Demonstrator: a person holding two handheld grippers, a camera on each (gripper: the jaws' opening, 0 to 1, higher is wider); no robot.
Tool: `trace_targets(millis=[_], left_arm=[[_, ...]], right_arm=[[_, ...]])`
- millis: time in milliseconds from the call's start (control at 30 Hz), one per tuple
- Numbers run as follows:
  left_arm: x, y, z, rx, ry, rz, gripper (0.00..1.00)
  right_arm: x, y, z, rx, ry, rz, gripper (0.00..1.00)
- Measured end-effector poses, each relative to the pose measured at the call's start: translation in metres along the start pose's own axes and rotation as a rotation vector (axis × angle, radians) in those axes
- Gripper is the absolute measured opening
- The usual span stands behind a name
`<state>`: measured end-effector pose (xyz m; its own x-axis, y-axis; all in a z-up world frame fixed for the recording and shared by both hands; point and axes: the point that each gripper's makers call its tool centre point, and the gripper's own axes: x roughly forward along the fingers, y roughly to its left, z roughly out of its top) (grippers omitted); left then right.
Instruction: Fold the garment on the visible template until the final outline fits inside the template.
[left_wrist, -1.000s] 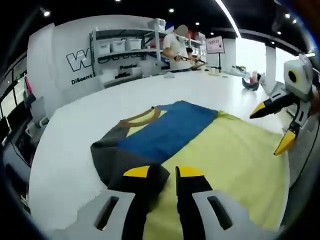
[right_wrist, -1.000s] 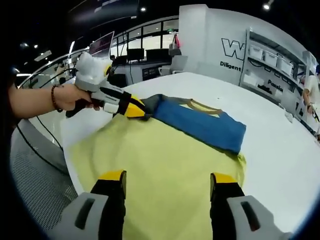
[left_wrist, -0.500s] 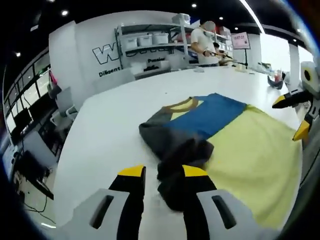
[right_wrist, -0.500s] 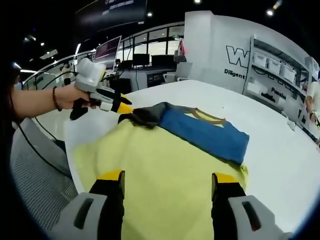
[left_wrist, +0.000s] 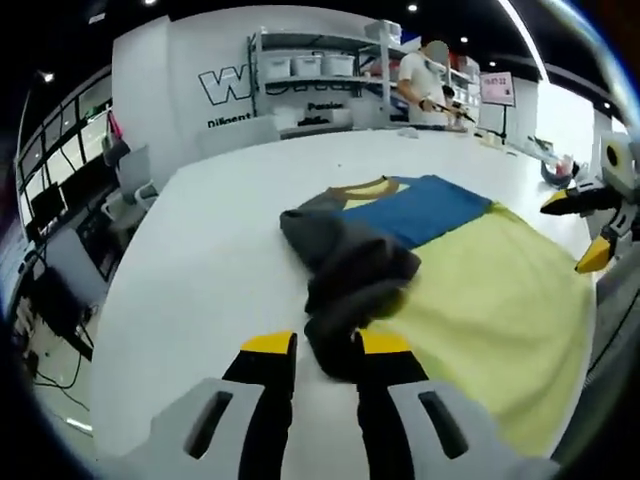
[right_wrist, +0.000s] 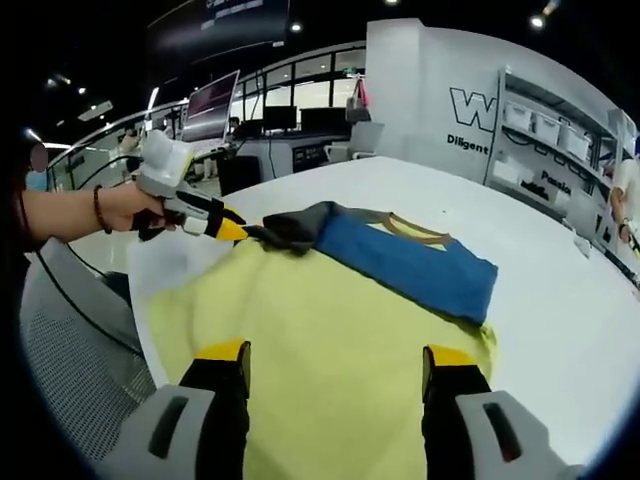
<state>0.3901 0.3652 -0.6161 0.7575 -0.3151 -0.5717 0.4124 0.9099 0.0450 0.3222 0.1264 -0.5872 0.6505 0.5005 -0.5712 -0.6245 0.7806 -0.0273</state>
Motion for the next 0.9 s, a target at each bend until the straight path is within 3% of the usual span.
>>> trace_targets(millis=[200, 267, 367, 500, 733, 900], left_arm=[[0.010, 0.008, -0.012, -0.031, 0.013, 0.023, 0.09], [0.010, 0.008, -0.014, -0.081, 0.025, 0.018, 0.08], [0.009, 0.007, -0.012, -0.118, 0.016, 0.007, 0.00], [0.006, 0.007, -0.009, -0.105, 0.010, 0.005, 0.00], [-0.011, 0.026, 0.007, -0.103, -0.045, 0.084, 0.00], [-0.026, 0.046, 0.020, -0.014, -0.058, 0.169, 0.00]], right_arm=[[0.000, 0.001, 0.000, -0.002, 0.000, 0.002, 0.67], [0.000, 0.002, -0.001, -0.004, 0.003, 0.004, 0.67], [0.000, 0.002, -0.002, -0.004, 0.006, 0.004, 0.67], [0.000, 0.002, -0.002, -0.004, 0.006, 0.002, 0.67], [0.000, 0.002, -0.002, -0.003, 0.007, 0.001, 0.67], [0.000, 0.001, -0.002, -0.001, 0.009, -0.001, 0.66]])
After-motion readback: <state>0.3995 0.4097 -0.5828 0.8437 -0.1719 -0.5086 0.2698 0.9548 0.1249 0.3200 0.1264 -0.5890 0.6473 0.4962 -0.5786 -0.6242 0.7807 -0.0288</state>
